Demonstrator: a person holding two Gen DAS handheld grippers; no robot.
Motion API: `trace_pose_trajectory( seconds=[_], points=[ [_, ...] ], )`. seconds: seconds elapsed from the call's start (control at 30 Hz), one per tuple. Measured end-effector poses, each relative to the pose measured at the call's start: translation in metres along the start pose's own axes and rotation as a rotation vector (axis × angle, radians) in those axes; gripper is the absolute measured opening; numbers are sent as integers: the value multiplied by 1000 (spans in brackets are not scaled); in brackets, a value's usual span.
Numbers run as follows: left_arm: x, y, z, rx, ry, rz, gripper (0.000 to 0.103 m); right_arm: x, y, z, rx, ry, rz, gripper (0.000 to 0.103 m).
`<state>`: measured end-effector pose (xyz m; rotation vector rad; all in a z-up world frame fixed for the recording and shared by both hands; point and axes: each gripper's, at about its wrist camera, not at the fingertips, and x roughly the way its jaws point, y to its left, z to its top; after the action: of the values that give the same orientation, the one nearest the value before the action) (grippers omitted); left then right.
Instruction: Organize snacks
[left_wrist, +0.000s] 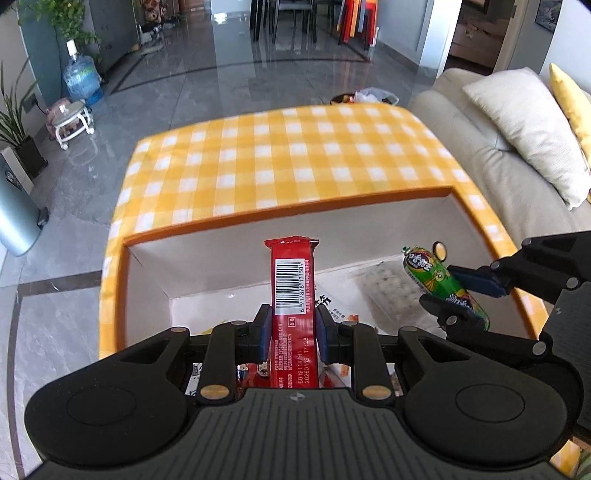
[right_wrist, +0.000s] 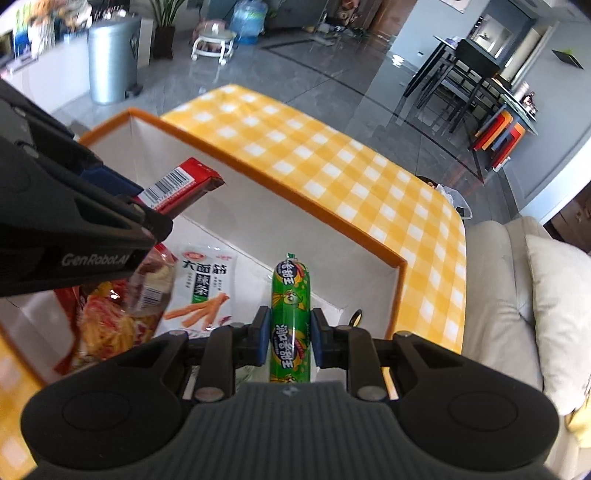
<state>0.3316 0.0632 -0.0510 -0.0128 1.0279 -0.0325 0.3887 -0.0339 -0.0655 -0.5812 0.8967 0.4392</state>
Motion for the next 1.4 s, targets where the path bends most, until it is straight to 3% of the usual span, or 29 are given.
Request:
trace_pose_trajectory(
  seconds=[0.4,0.77,0.9,1.13,1.3,1.4],
  points=[
    [38,1,1,9,65,-18,26,43,8,3,-98,65,-49,19],
    [39,-3,4,28,81,-15,27,47,7,3,-131,85,-59,19],
    [29,-3,2,34,64,-8,38,38,4,5,-122,73,-68,28],
    [-5,-3,0,49,-14,22,72,9,-4,5,-65,32,-54,47],
    [-32,-6,-6,57,-100,59,84,-21,-10,0,7,-13,-45,57],
    [-48,-7,-10,62,-145,81,85,-43,-17,-2,75,-60,-33,63]
  ],
)
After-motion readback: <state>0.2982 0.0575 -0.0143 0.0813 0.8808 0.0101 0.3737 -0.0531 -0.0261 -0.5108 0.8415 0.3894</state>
